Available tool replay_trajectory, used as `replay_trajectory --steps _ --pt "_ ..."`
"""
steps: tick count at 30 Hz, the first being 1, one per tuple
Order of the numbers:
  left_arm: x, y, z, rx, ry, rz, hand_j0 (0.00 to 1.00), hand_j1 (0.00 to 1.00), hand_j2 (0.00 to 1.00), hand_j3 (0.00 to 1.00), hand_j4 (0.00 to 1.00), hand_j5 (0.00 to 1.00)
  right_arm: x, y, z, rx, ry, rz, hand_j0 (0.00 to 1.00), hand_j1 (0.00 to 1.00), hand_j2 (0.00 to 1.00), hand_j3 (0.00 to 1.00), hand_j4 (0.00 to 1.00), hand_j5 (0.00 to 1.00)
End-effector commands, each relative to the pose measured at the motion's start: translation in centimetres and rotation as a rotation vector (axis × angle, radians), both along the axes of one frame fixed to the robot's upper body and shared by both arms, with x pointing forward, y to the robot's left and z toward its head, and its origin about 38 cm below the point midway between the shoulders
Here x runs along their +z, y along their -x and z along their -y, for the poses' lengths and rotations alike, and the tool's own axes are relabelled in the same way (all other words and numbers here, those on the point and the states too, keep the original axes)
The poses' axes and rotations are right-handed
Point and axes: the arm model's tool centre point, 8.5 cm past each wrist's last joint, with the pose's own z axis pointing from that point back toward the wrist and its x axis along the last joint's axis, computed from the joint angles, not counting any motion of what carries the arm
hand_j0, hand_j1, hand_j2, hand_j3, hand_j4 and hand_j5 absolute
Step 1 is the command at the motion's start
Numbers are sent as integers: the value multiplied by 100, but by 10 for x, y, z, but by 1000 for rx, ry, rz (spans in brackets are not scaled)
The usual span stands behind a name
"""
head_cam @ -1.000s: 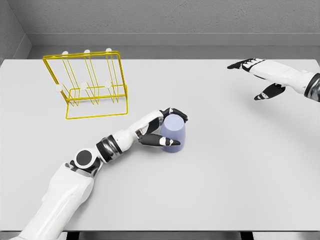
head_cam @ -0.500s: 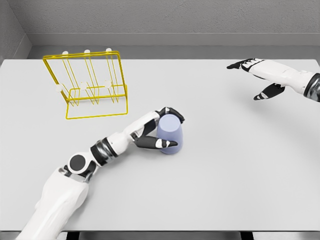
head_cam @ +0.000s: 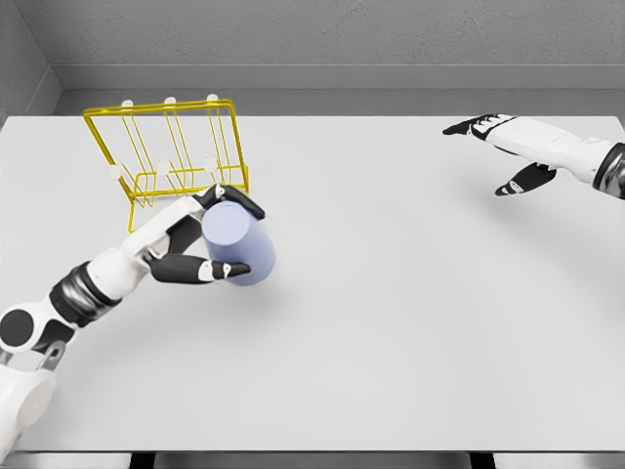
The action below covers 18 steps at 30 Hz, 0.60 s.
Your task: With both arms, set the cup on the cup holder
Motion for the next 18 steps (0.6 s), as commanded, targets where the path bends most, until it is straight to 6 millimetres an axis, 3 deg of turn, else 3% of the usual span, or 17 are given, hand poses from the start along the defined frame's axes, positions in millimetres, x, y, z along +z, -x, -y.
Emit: replay_trajectory --steps 1,7,18 --pt "21 0 -22 14 4 25 36 36 36 36 36 36 1 0 0 -3 -7 1 100 100 100 100 100 100" --pt "31 -2 -37 27 5 26 36 36 36 36 36 36 1 0 0 -3 -7 1 100 100 100 100 100 100" --pt "61 -14 -42 36 31 94 35 35 35 35 35 35 0 0 0 -3 -9 -1 100 100 100 100 100 100"
